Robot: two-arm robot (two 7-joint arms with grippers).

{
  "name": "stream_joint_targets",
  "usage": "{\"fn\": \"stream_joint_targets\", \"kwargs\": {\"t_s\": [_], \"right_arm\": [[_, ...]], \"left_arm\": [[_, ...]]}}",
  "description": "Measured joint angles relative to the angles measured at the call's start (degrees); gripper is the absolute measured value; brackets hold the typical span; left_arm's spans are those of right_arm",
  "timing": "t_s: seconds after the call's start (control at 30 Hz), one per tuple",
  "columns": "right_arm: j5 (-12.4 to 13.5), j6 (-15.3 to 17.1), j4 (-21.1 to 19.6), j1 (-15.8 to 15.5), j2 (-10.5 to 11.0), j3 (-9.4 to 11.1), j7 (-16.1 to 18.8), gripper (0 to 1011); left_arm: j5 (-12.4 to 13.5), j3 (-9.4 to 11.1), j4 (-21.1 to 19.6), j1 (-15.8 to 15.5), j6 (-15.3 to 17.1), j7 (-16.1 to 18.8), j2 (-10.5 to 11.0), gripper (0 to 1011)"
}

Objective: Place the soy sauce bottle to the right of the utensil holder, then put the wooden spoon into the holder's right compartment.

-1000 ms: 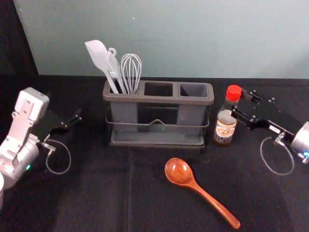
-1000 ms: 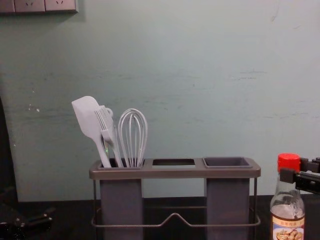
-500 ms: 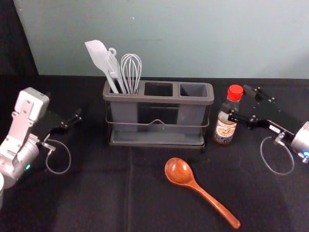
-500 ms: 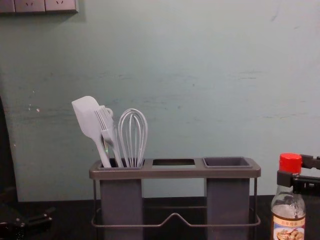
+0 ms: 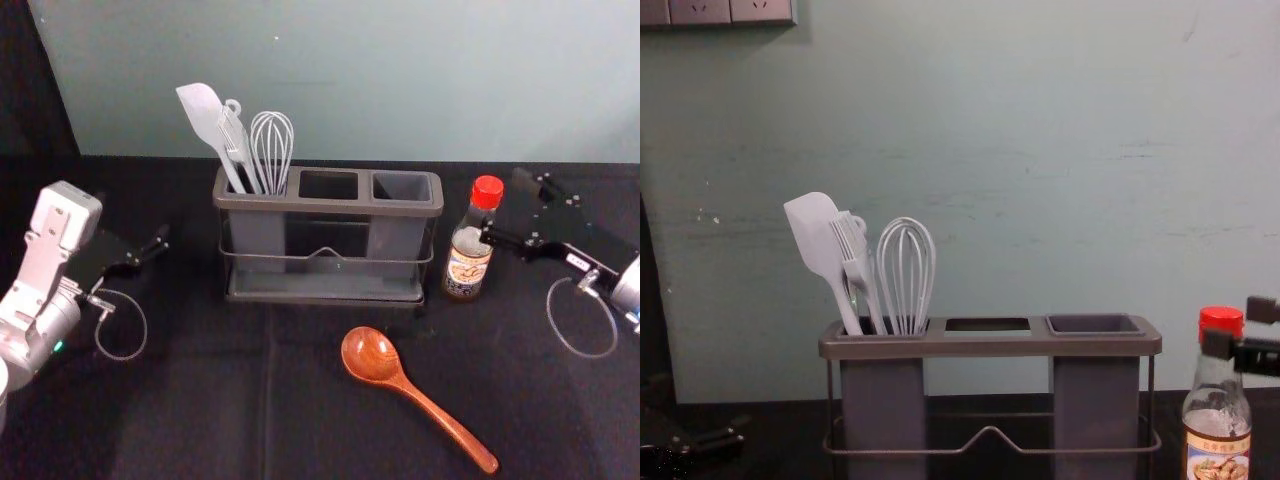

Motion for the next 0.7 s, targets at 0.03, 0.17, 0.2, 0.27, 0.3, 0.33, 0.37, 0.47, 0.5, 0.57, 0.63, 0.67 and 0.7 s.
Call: {"fn": "stream_joint_targets", "kwargs": {"t_s": [0.03, 0.17, 0.2, 0.27, 0.3, 0.33, 0.37, 0.47, 0.5, 0.57, 0.63, 0.67, 0.7], "right_arm": [[0.0, 0.0, -0.5, -0.3, 0.1, 0.3, -0.2, 1003], [0.3, 0.4, -4.5, -2.3, 1.3, 1.8, -1.7, 1002], [0.3, 0.7, -5.4, -2.7, 1.5, 2.1, -2.1, 1003], [0.3, 1.2, -7.5, -3.8, 2.0, 2.9, -3.1, 1002], [0.3, 1.9, -9.4, -5.0, 2.5, 3.5, -4.2, 1003], [0.3, 2.3, -10.6, -5.6, 2.7, 3.9, -4.7, 1003], [0.3, 2.8, -11.7, -6.2, 3.0, 4.2, -5.2, 1003], [0.9, 5.4, -16.8, -8.7, 4.6, 5.6, -6.3, 1003], [1.1, 5.9, -17.7, -9.1, 5.0, 5.8, -6.3, 1003], [1.7, 7.6, -20.4, -10.4, 6.2, 6.3, -6.3, 1003], [1.8, 8.6, -22.0, -11.1, 6.9, 6.5, -6.6, 1003], [1.7, 9.1, -22.8, -11.4, 7.3, 6.5, -6.8, 1003], [1.6, 9.7, -23.6, -11.8, 7.7, 6.6, -7.0, 1003]], "left_arm": [[0.0, 0.0, 0.0, 0.0, 0.0, 0.0, 0.0, 1005], [0.0, 0.0, 0.0, 0.0, 0.0, 0.0, 0.0, 1005], [0.0, 0.0, 0.0, 0.0, 0.0, 0.0, 0.0, 1005], [0.0, 0.0, 0.0, 0.0, 0.0, 0.0, 0.0, 1005], [0.0, 0.0, 0.0, 0.0, 0.0, 0.0, 0.0, 1005], [0.0, 0.0, 0.0, 0.0, 0.0, 0.0, 0.0, 1005], [0.0, 0.0, 0.0, 0.0, 0.0, 0.0, 0.0, 1005], [0.0, 0.0, 0.0, 0.0, 0.0, 0.0, 0.0, 1005], [0.0, 0.0, 0.0, 0.0, 0.0, 0.0, 0.0, 1005], [0.0, 0.0, 0.0, 0.0, 0.0, 0.0, 0.0, 1005], [0.0, 0.0, 0.0, 0.0, 0.0, 0.0, 0.0, 1005], [0.0, 0.0, 0.0, 0.0, 0.0, 0.0, 0.0, 1004], [0.0, 0.0, 0.0, 0.0, 0.0, 0.0, 0.0, 1005]]}}
